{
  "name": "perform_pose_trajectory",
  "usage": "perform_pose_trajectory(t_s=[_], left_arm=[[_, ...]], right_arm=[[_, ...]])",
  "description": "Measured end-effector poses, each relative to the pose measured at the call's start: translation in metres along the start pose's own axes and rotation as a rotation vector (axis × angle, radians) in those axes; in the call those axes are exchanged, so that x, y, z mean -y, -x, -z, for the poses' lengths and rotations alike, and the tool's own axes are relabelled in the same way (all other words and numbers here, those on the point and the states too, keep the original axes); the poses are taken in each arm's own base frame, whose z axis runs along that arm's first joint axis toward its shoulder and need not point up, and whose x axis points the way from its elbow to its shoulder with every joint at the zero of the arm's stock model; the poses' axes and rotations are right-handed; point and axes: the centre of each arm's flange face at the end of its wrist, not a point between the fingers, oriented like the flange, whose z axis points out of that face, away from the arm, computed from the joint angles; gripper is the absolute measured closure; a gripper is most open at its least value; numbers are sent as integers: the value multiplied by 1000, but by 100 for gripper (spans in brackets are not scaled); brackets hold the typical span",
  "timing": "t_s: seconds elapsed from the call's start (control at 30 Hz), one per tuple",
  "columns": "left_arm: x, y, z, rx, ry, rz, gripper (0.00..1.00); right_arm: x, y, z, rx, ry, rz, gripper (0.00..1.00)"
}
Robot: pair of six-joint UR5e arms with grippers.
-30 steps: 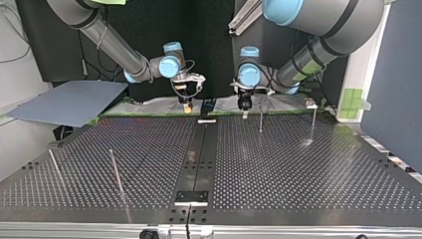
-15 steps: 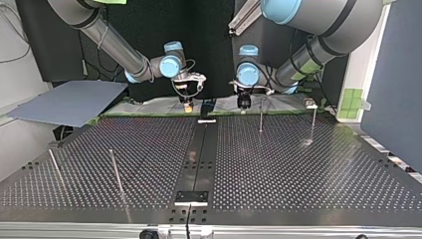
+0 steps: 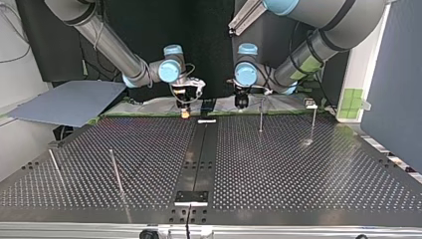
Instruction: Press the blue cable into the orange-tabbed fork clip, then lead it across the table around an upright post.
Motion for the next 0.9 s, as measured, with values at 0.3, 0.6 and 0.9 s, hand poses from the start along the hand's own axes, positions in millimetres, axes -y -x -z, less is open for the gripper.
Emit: perform_pose_trajectory(t_s=[0.3, 0.6, 0.9], left_arm=[[14, 49, 15, 64, -6, 61, 100], [35, 93, 41, 100, -47, 127, 100], [36, 139, 59, 149, -58, 151, 100]], right_arm=[[1, -54, 10, -2, 20, 2, 100], [3, -109, 26, -2, 20, -4, 100], [5, -168, 42, -36, 20, -10, 100]])
